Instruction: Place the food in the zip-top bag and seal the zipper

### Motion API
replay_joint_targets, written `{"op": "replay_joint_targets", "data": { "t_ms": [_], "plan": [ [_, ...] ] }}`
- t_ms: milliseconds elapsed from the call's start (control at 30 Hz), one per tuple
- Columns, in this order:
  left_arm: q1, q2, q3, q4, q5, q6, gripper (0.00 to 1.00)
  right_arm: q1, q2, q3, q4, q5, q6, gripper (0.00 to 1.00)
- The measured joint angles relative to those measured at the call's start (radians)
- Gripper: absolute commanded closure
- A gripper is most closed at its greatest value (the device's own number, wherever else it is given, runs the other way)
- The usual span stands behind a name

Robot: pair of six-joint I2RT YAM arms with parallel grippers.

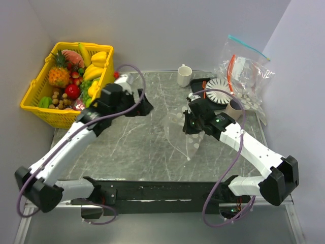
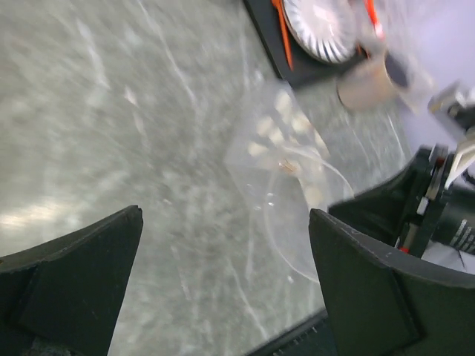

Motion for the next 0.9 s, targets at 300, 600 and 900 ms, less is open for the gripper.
{"op": "replay_joint_targets", "data": {
  "t_ms": [300,600,900],
  "plan": [
    [0.314,-0.057,0.21,-0.175,-0.159,0.157,0.01,0.0,0.0,0.0,0.063,-0.038,0.022,1.0],
    [0.627,0.049,0.297,-0.188,-0.153,0.184,0.01,0.0,-0.011,0.0,0.068,-0.042,0.01,1.0],
    [0.763,0.293,0.391,-0.062,-0.2,0.137,0.01,0.0,-0.063,-0.009,0.081,-0.07,-0.007,1.0]
  ]
}}
